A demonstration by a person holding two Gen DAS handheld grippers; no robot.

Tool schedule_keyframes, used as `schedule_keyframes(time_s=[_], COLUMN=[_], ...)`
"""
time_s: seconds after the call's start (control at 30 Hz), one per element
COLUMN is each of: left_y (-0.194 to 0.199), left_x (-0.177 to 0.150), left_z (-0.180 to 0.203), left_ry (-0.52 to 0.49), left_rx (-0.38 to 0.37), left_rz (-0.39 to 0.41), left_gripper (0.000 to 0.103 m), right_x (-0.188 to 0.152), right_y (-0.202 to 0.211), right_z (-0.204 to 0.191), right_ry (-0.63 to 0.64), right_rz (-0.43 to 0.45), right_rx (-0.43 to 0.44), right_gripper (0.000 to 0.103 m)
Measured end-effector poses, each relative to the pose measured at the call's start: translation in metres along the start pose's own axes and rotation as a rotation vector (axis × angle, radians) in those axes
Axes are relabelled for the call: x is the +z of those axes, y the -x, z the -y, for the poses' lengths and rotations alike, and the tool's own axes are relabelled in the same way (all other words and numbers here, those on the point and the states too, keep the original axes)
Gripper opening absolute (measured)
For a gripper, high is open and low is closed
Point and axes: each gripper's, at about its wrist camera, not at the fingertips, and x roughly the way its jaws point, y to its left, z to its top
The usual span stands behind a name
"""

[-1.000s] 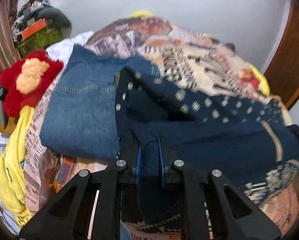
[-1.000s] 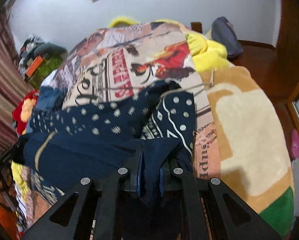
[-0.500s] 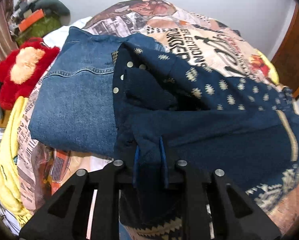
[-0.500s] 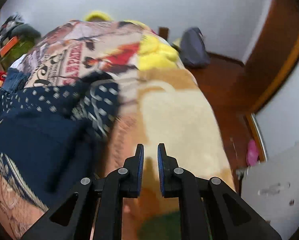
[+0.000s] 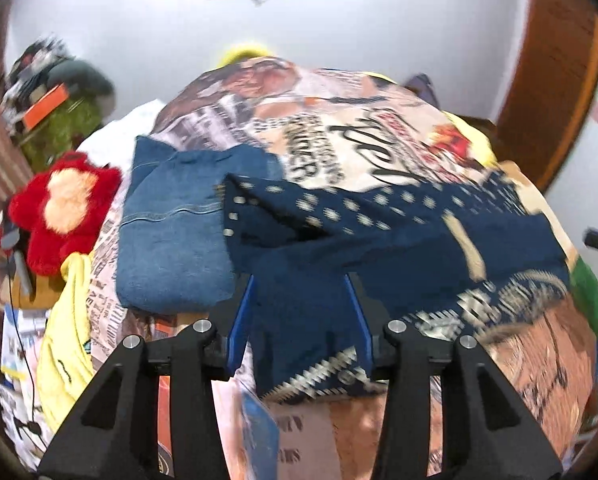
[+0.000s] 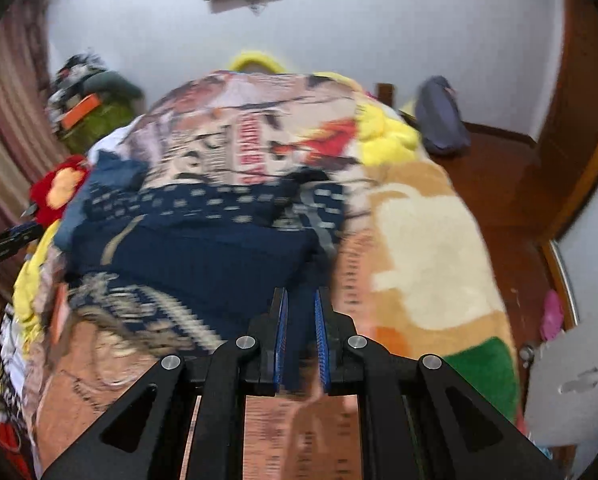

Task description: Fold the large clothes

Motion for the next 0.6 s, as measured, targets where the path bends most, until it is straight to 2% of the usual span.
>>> schedule_keyframes(time_s=[0.2, 0.3, 0.43, 0.5, 0.6], left_y=[-0.009, -0.024, -0.049, -0.058, -0.068], left_x=[-0.024, -0.035, -0.043, -0.043, -0.04], left_z=[0.042, 0.062, 0.071, 0.069, 0.061], left_ry=[-0.082, -0.131, -0.133, -0.115, -0.08], left_rx=[-0.068, -0.059, -0.04, -0.028, -0.023], left_rz=[-0.037, -0.058, -0.083, -0.071, -0.047], left_gripper=[0.047, 0.047, 0.047, 0.057, 0.063], right_x=[-0.003, -0.007, -0.014, -0.016, -0.015], right_y=[-0.013, -0.028, -0.052, -0.064, -0.081], right_z=[-0.059, -0.076, -0.094, -0.097, -0.098], right_ry=[0.072, 0.099, 0.112, 0.115, 0.106], right_rz=[-0.028, -0.053, -0.1, -0.116, -0.122], right_rx=[0.111, 0.133, 0.148, 0.139, 0.133], right_gripper=[0.009, 0.009, 0.009, 0.009, 0.009])
